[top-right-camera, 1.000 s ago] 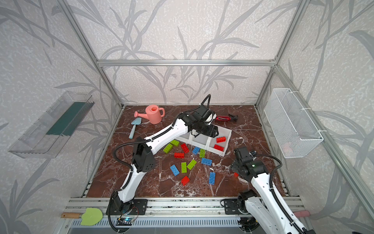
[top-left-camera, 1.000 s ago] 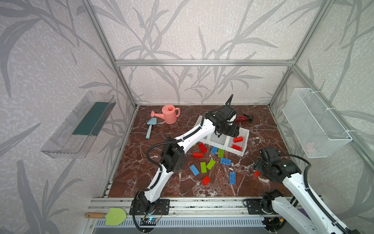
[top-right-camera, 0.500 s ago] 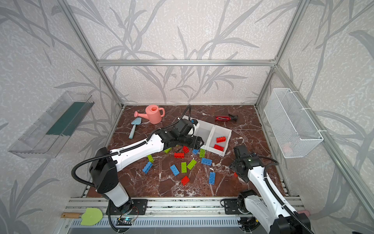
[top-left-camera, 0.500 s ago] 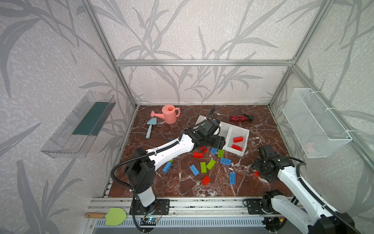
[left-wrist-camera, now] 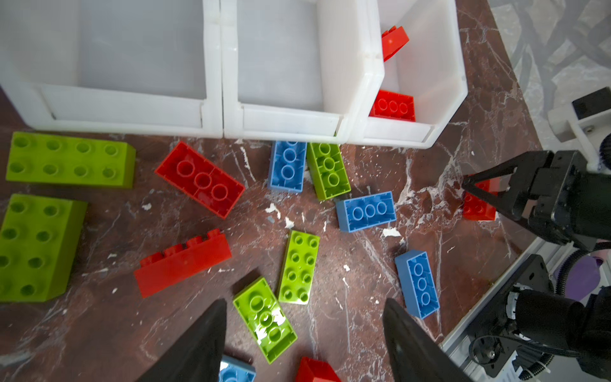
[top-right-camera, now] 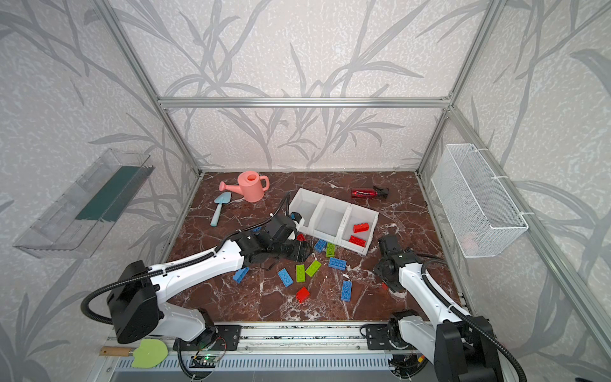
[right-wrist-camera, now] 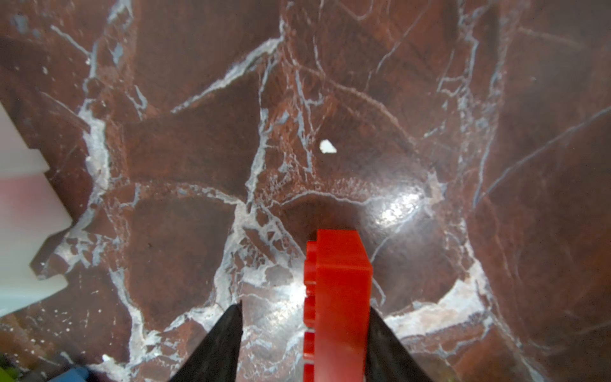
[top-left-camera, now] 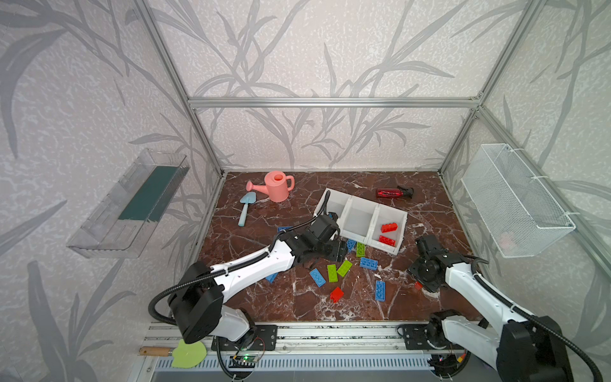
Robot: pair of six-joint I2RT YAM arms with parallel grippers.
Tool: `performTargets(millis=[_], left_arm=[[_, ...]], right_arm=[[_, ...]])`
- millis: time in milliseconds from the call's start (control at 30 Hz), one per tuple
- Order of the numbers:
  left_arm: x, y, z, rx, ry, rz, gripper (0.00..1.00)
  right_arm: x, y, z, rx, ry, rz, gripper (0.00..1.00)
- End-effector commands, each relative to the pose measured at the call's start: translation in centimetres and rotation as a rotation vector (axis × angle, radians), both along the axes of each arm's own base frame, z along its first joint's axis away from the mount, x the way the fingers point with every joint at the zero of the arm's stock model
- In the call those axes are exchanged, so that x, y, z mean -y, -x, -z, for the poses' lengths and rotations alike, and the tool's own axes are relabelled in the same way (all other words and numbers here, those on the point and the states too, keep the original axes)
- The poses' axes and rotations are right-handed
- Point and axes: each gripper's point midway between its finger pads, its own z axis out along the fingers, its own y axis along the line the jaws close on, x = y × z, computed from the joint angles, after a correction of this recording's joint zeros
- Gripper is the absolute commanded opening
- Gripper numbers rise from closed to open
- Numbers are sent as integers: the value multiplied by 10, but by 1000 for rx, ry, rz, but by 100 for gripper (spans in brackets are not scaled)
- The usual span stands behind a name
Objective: Sort the legos into containers by color
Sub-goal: 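Lift the red brick into the bin with the right gripper while the left lowers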
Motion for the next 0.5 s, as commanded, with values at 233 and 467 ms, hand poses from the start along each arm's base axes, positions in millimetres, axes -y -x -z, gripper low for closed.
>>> performTargets(millis=[233,467], left_arm=[[-37,10,-7,61,-26,-90,74],[-49,15,-7,67,-40,-112,74]], right_arm=[[3,-3,16,-23,10,5,30],[2,-6,12,-21,13,-24,12]])
